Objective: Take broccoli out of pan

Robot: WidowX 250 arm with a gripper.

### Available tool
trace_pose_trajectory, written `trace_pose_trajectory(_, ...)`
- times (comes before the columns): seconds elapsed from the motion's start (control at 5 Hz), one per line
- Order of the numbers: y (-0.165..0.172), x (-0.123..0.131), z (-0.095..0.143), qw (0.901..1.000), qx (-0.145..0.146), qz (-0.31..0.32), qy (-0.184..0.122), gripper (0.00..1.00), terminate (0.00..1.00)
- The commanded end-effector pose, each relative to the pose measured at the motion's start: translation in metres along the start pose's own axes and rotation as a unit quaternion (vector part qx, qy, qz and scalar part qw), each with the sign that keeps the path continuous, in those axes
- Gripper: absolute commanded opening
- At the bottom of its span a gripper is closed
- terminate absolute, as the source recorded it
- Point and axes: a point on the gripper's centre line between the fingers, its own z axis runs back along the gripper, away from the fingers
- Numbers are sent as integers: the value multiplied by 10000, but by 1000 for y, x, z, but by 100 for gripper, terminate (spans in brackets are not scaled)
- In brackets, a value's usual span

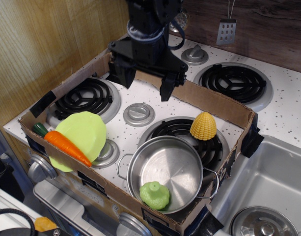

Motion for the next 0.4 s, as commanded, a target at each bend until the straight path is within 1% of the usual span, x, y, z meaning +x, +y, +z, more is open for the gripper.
trace_pose_trajectory(0.0, -7, -31, 27, 9975, -455, 431, 319, 100, 0)
trace_pose_trajectory(0.2, -12, -53, 21, 9962, -632, 516, 300, 100, 0)
